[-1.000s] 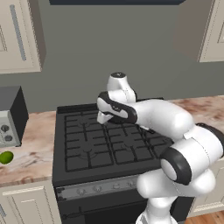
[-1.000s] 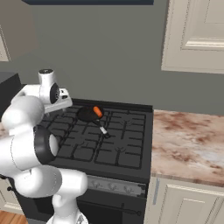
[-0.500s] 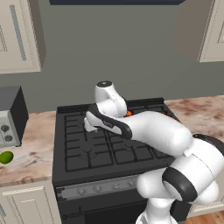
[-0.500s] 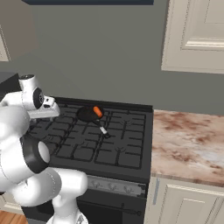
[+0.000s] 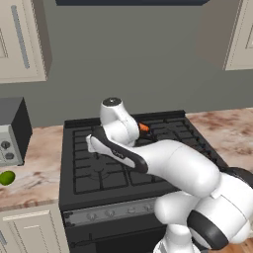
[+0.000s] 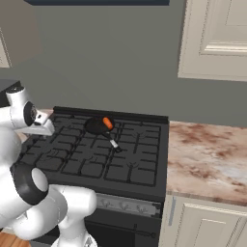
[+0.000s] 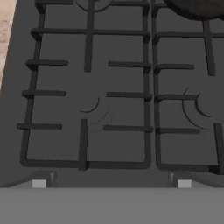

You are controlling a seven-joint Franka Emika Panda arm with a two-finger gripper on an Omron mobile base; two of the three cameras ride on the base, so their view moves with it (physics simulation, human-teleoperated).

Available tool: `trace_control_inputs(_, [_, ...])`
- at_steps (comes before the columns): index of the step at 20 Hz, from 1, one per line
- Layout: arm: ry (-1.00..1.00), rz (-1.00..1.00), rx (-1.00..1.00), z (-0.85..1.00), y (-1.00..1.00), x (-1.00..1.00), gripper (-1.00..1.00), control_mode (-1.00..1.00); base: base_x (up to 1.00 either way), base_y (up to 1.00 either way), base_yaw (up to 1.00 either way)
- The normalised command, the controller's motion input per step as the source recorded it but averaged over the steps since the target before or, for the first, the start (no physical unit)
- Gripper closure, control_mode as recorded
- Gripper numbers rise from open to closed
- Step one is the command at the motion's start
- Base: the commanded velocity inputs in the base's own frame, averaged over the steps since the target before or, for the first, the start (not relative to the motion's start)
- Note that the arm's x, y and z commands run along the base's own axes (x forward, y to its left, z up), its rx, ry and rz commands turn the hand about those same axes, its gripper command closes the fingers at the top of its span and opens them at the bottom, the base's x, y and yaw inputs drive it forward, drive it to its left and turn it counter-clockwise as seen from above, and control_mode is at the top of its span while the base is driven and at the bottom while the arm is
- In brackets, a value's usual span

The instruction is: Put the carrot and lime in the pan. Then turn on the rear center burner and set the heat to medium.

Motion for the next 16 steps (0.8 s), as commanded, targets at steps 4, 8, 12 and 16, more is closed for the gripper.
trace_control_inputs(4, [-0.06,0.04,0.16,0.06,0.41,0.0,-1.0,-1.0,0.0,0.0,0.0])
trace_control_inputs(8, [-0.01,0.06,0.09,0.22,0.5,0.0,-1.0,-1.0,0.0,0.0,0.0])
trace_control_inputs(12, [0.0,0.04,0.0,0.19,0.74,-0.06,-1.0,-1.0,0.0,0.0,0.0])
trace_control_inputs(16, [0.0,0.05,0.0,0.14,0.88,-0.07,-1.0,-1.0,0.0,0.0,0.0])
